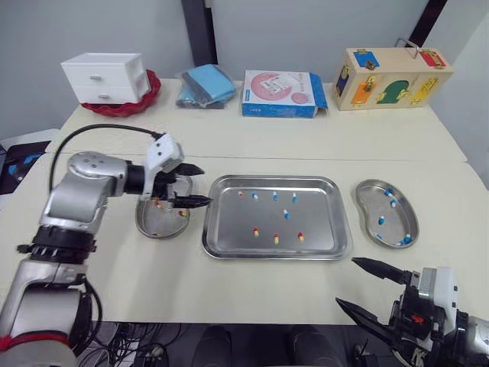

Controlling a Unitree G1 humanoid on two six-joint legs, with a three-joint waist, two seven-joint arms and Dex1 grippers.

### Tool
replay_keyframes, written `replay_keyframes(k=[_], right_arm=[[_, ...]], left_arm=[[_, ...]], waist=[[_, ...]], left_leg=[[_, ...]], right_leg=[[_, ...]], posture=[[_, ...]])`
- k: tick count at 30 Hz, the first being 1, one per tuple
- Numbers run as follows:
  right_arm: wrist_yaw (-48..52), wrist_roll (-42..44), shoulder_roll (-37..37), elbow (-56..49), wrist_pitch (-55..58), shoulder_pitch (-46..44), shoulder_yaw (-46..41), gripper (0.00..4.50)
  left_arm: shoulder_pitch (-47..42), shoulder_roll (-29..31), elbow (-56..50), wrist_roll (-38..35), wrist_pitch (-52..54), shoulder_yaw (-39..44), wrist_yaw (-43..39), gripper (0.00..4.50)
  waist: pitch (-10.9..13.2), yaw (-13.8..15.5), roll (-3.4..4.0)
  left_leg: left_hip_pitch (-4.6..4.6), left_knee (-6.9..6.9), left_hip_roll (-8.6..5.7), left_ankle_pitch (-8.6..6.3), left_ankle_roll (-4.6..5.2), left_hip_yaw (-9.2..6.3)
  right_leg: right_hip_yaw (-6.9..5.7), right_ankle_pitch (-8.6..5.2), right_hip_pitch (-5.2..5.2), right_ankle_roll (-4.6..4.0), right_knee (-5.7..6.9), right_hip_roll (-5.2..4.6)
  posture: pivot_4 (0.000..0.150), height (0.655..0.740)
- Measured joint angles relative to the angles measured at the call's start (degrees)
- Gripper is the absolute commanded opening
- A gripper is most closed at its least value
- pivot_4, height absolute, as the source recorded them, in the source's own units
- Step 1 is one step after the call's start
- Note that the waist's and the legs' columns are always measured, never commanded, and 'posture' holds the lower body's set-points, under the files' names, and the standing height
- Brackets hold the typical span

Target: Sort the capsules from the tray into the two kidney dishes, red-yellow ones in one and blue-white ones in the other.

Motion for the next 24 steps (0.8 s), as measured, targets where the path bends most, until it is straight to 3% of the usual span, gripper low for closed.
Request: replay_keyframes(k=[9, 24], right_arm=[[-4.53, -0.63, 0.45, -1.75, -0.02, 0.11, 2.66, 4.5], [-7.31, -2.6, 2.5, -2.66, -3.79, 1.57, 6.15, 4.5]], left_arm=[[-6.1, -7.47, 15.23, 9.21, -12.0, -7.51, -1.31, 4.44], [-12.15, -13.95, 25.54, 15.45, -14.4, -8.96, -2.31, 4.44]], waist=[[0.0, -0.05, 0.0], [0.0, -0.04, 0.0]], left_leg=[[-0.05, 0.02, -0.02, 0.0, 0.0, -0.03], [-0.08, 0.03, -0.04, 0.01, 0.0, -0.15]], right_leg=[[0.0, 0.0, -0.01, 0.0, 0.01, 0.0], [-0.11, 0.0, 0.01, 0.0, 0.02, 0.01]], posture=[[0.15, 0.74], [0.15, 0.74]])
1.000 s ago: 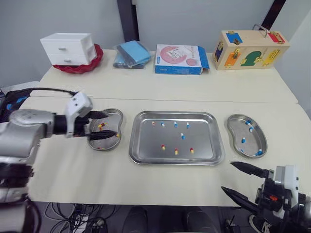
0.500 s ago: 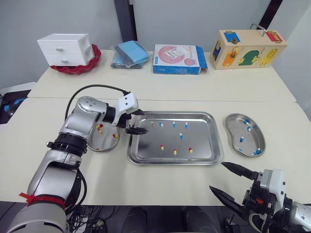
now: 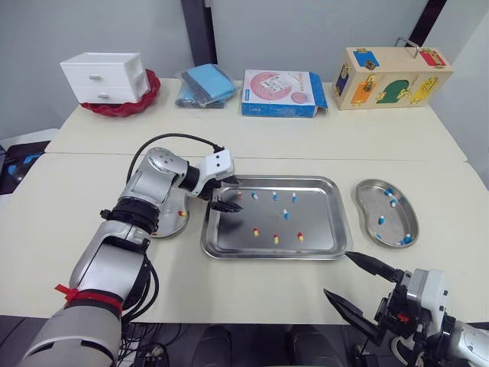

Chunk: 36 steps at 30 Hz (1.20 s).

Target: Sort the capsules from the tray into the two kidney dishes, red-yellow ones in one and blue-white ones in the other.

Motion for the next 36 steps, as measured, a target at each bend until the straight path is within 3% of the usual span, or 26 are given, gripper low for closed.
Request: replay_keyframes(k=[3, 8, 24, 36], right_arm=[[-0.07, -0.15, -0.05, 0.03, -0.04, 0.04, 0.93, 4.5], [-0.23, -0.52, -0.11, 0.33, -0.22, 0.07, 1.04, 4.5], [-1.27, -1.25, -0.1, 0.85, -1.22, 0.13, 1.59, 4.5], [-3.05, -1.75, -0.14, 0.82, -0.91, -0.71, 3.25, 4.5]], left_arm=[[-0.25, -1.19, 1.49, 1.07, -0.19, 0.0, 0.14, 3.88], [-0.32, -2.12, 3.14, 2.13, -1.34, 0.0, 0.16, 2.31], [-1.46, -2.99, 7.55, 3.01, -5.72, 0.68, 0.43, 2.31], [-2.45, 1.21, 3.82, 1.07, -0.59, 3.87, -2.26, 2.31]], waist=[[0.0, 0.0, 0.0], [0.0, 0.0, 0.0], [0.0, 0.01, 0.0], [0.0, -0.02, 0.01]], left_leg=[[0.0, 0.0, 0.0, 0.0, 0.0, -0.01], [0.0, 0.0, 0.0, 0.0, 0.0, -0.04], [-0.2, 0.04, -0.01, 0.02, -0.01, -0.41], [-0.37, 0.06, -0.04, 0.17, -0.23, -0.81]], right_leg=[[-0.02, 0.0, 0.01, 0.0, 0.0, 0.0], [-0.03, 0.0, 0.01, 0.0, 0.0, 0.0], [-0.39, 0.0, 0.03, 0.0, 0.0, 0.0], [-0.74, -0.02, 0.02, -0.05, 0.07, 0.01]], posture=[[0.15, 0.74], [0.15, 0.74], [0.15, 0.74], [0.15, 0.74]])
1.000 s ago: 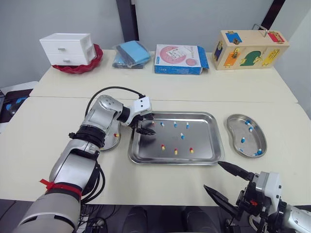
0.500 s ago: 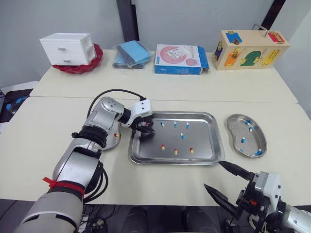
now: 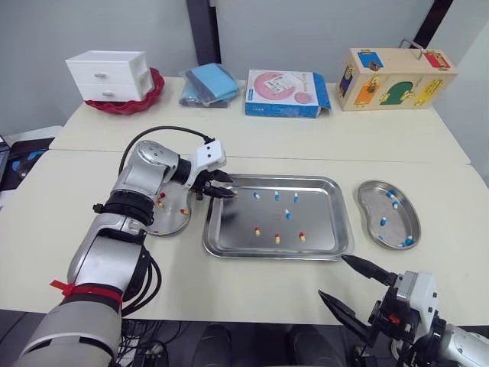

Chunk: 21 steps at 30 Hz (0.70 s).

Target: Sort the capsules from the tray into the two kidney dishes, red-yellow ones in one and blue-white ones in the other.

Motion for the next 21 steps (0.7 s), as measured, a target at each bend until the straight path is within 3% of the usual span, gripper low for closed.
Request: replay_keyframes(k=[21], right_arm=[[-2.07, 0.02, -0.84, -0.7, 1.05, 0.24, 0.05, 4.5]], left_arm=[[2.65, -2.86, 1.42, 3.0, -4.08, -2.49, 3.66, 2.31]], waist=[[0.0, 0.01, 0.0]], left_leg=[[-0.03, 0.01, -0.02, 0.05, -0.04, -0.14]], right_leg=[[-0.12, 0.0, 0.0, -0.01, 0.1, 0.0]], posture=[[0.15, 0.74]])
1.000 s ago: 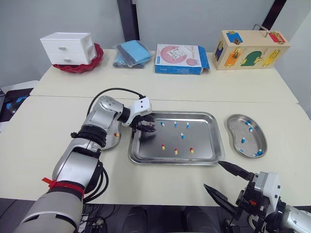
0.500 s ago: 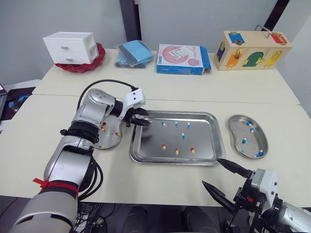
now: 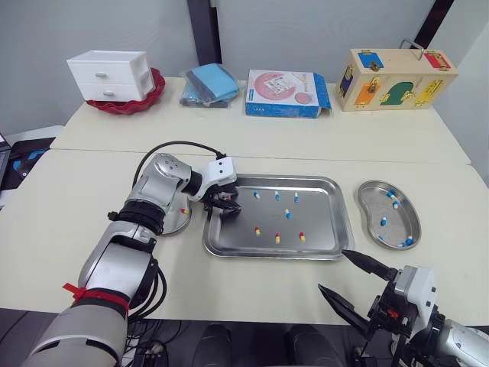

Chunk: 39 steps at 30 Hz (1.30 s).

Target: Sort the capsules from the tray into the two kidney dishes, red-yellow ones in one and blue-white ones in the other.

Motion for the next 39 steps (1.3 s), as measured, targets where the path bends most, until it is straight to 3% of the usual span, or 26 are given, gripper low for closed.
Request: replay_keyframes(k=[20, 39], right_arm=[[-1.24, 0.0, -0.39, -0.32, 1.13, -1.21, 0.84, 4.5], [-2.77, -0.04, -0.44, -1.01, 2.27, -2.32, 2.49, 4.5]], left_arm=[[-2.02, 2.88, -0.34, -0.52, 1.55, 1.22, -2.52, 2.31], [-6.33, 3.7, 2.8, 6.91, -2.82, -4.31, -3.97, 2.31]], waist=[[0.0, -0.02, 0.0], [0.0, -0.02, 0.0]], left_leg=[[0.0, 0.01, 0.0, 0.03, -0.02, -0.03], [0.02, 0.02, -0.02, 0.04, -0.02, -0.05]], right_leg=[[-0.04, -0.01, 0.0, -0.01, 0.06, 0.0], [-0.03, -0.01, -0.01, -0.02, 0.11, 0.01]], posture=[[0.15, 0.74], [0.15, 0.74]])
